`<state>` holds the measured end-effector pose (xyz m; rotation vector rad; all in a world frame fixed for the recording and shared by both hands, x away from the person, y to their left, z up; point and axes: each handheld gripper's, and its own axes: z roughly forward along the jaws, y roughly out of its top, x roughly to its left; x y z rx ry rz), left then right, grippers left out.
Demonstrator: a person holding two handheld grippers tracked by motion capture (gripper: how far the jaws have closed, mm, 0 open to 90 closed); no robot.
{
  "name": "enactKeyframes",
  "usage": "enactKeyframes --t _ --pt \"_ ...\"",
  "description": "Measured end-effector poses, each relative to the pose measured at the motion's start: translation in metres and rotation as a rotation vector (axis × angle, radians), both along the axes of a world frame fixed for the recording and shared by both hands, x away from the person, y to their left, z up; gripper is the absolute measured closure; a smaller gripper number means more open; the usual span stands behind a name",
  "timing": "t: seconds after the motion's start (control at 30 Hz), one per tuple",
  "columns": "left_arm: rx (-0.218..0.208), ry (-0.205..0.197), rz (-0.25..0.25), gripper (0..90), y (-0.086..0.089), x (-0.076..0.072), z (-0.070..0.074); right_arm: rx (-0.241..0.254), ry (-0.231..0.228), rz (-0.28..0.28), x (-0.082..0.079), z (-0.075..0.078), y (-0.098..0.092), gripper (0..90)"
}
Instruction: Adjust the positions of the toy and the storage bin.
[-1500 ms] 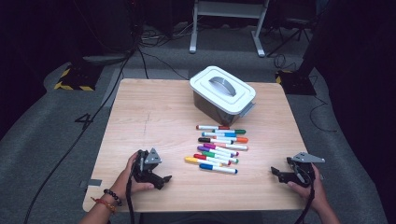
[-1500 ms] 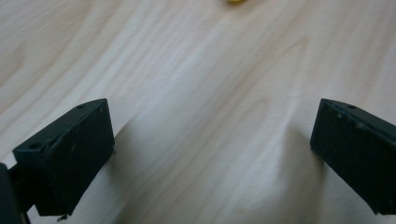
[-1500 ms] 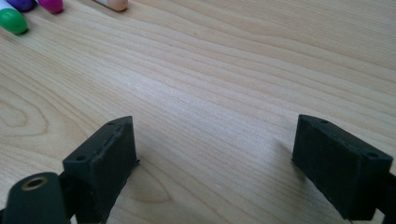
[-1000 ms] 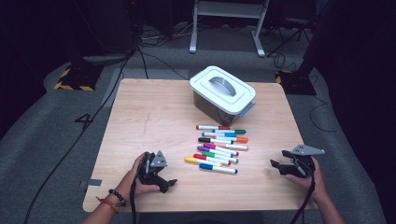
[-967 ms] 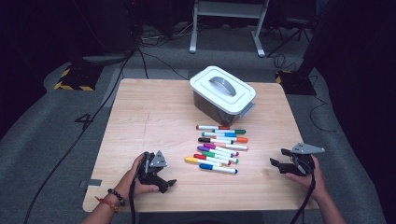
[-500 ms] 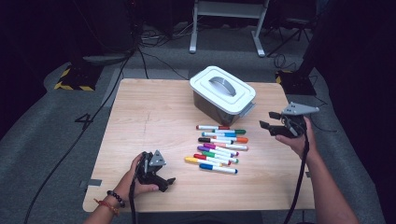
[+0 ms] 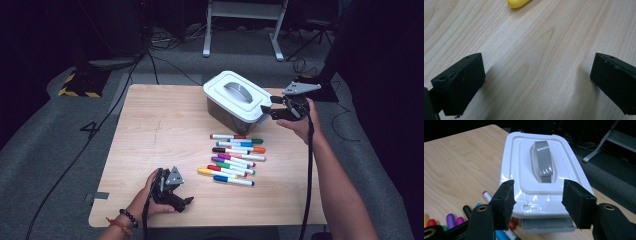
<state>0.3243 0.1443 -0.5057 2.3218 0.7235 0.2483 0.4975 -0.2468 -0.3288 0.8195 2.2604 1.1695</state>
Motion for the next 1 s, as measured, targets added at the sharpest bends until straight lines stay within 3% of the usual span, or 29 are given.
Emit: enactKeyframes --t 0.3,0.47,0.63,0.77,0.87,1.0 --pt "0.002 -0.001 0.010 0.1 -0.014 -0.001 0.000 -0.050 0.013 0.009 0.033 -0.001 0.036 41.5" --pt "0.002 0.000 0.019 0.1 -0.032 -0.001 0.000 -0.071 0.047 0.005 0.058 -0.009 0.054 38.6" --pt "0.000 0.000 0.016 0.1 -0.054 0.001 0.000 -0.094 0.063 -0.007 0.072 -0.016 0.060 39.4" --pt "0.003 0.003 0.036 0.1 -0.067 0.006 0.001 -0.102 0.093 0.005 0.085 -0.023 0.065 48.0" --pt "0.004 -0.001 0.040 0.2 -0.075 0.011 0.001 -0.145 0.085 0.004 0.088 -0.028 0.069 54.2" --pt "0.003 -0.002 0.046 0.2 -0.080 0.015 0.001 -0.135 0.103 -0.013 0.093 -0.032 0.068 62.0"
